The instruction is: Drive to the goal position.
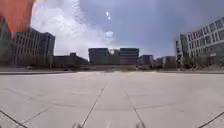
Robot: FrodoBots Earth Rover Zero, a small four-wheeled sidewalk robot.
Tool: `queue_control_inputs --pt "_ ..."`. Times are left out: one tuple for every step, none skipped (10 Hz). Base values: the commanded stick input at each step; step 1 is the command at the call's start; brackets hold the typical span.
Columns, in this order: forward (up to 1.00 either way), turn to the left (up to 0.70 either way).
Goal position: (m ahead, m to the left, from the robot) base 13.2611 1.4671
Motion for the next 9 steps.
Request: queue_control_inputs --pt "0.45 0.03" --pt "0.45 0.03" --pt "0.45 0.03" --pt "0.45 0.03" --pt "0.45 0.03" --pt "0.45 0.03" --pt "0.45 0.03" --pt "0.45 0.03" --pt "0.45 0.03"
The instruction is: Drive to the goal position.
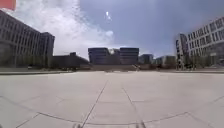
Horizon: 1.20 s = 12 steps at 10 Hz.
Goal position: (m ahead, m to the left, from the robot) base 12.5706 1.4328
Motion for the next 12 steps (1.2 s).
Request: queue_control_inputs --pt "0.45 0.03" --pt "0.45 0.03" --pt "0.45 0.03" --pt "0.45 0.03" --pt "0.45 0.03" --pt "0.45 0.03" --pt "0.45 0.03" --pt "0.45 0.03" --pt "0.45 0.03" --pt "0.45 0.03" --pt "0.45 0.03" --pt "0.45 0.03"
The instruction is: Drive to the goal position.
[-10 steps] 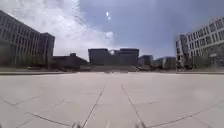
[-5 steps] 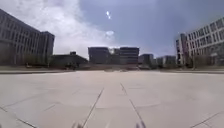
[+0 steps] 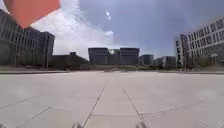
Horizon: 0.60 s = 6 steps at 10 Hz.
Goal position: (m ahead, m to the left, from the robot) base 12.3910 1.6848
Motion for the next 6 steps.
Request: queue_control_inputs --pt "0.45 0.03" --pt "0.45 0.03" --pt "0.45 0.03" --pt "0.45 0.03" --pt "0.45 0.03" --pt "0.45 0.03"
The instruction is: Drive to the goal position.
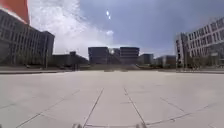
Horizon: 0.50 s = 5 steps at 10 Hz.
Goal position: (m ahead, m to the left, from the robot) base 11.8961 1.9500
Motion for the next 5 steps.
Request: queue_control_inputs --pt "0.45 0.03" --pt "0.45 0.03" --pt "0.45 0.03" --pt "0.45 0.03" --pt "0.45 0.03"
